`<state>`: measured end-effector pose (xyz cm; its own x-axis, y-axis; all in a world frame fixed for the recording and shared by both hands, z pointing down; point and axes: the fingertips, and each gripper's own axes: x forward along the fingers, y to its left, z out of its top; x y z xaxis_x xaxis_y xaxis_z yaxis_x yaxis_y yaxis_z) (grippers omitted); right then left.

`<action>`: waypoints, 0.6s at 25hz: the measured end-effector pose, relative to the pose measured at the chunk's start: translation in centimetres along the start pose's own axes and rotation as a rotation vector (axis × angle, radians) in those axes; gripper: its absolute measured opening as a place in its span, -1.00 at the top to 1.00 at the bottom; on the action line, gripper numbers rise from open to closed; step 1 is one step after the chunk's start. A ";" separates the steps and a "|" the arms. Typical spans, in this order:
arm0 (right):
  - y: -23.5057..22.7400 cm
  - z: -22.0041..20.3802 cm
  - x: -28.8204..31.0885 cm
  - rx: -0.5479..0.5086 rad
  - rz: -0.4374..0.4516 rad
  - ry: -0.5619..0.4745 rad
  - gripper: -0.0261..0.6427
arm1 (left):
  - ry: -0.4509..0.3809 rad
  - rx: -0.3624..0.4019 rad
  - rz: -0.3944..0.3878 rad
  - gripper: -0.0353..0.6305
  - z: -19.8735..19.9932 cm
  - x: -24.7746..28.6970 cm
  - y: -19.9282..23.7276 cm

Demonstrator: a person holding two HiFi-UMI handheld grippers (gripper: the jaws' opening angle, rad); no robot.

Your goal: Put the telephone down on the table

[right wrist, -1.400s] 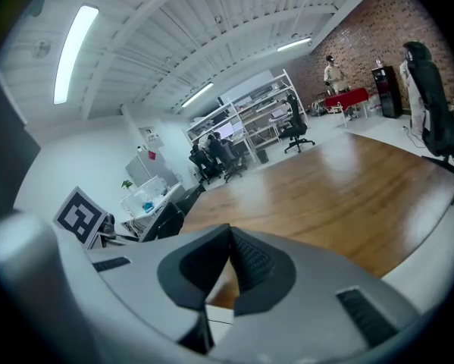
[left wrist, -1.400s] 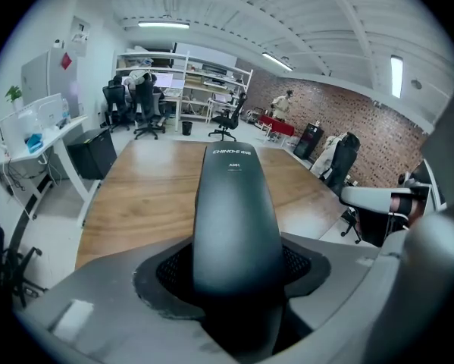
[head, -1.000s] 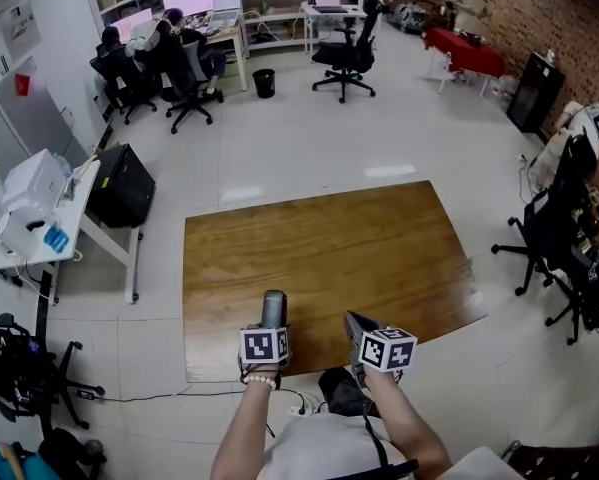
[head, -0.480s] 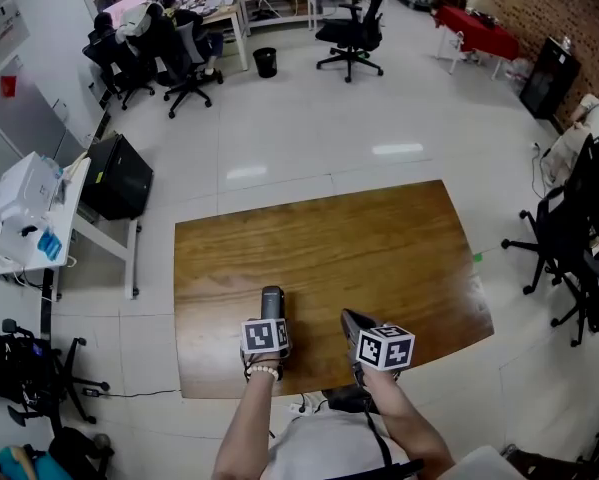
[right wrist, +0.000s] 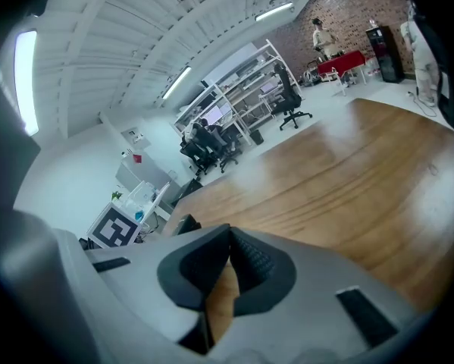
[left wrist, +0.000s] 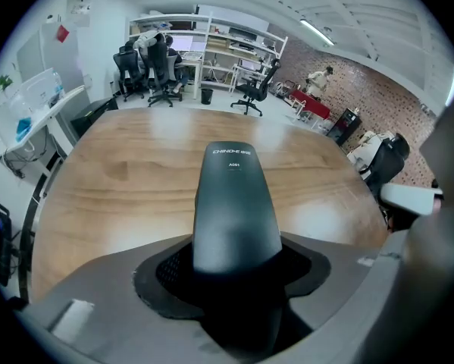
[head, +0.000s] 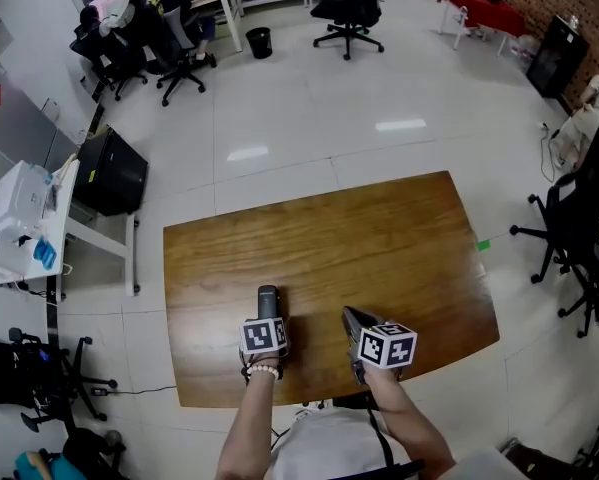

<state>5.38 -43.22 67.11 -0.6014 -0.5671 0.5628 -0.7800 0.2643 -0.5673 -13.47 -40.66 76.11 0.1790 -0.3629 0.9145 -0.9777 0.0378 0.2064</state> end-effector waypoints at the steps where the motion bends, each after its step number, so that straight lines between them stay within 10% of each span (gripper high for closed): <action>1: -0.3 -0.1 0.2 0.008 0.002 0.004 0.92 | 0.006 0.003 0.008 0.06 0.0 0.2 0.0; 15: -0.9 -1.2 2.8 0.090 0.041 0.060 0.91 | 0.116 0.011 0.032 0.06 -1.5 1.3 0.0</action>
<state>4.19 -44.16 69.91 -0.6436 -0.5085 0.5719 -0.7377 0.2131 -0.6406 -13.05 -39.70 77.88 0.1586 -0.2512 0.9549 -0.9842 0.0373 0.1733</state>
